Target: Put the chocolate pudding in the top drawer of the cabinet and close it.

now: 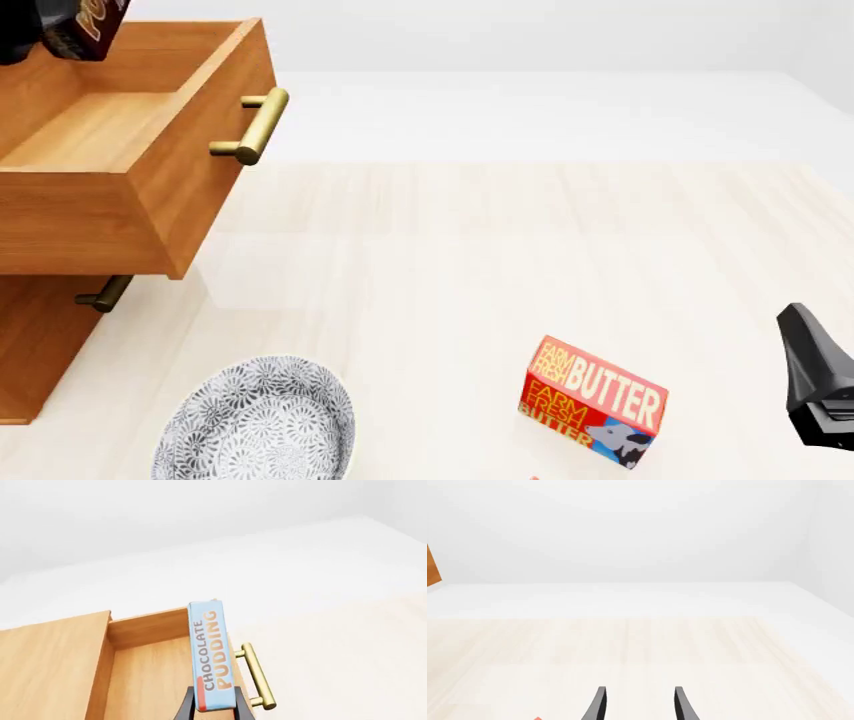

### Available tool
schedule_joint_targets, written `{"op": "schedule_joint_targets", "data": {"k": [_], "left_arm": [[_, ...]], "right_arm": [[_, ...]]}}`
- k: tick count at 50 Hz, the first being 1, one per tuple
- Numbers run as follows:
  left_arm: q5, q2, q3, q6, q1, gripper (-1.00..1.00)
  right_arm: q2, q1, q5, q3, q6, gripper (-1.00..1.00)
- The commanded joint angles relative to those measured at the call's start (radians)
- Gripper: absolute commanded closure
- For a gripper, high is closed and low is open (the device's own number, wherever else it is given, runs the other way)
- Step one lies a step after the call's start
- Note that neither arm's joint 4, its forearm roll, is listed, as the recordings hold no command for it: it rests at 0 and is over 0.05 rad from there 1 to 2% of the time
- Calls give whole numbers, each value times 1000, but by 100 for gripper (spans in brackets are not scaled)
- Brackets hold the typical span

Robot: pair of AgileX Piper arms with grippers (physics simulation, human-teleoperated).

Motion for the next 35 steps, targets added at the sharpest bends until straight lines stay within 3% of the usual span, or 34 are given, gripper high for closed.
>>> {"op": "schedule_joint_targets", "data": {"k": [1,35], "left_arm": [[43,20,-25,42,49,100],[188,42,-74,74,114,100]], "right_arm": [[0,0,0,0,0,-100],[0,0,0,0,0,-100]]}}
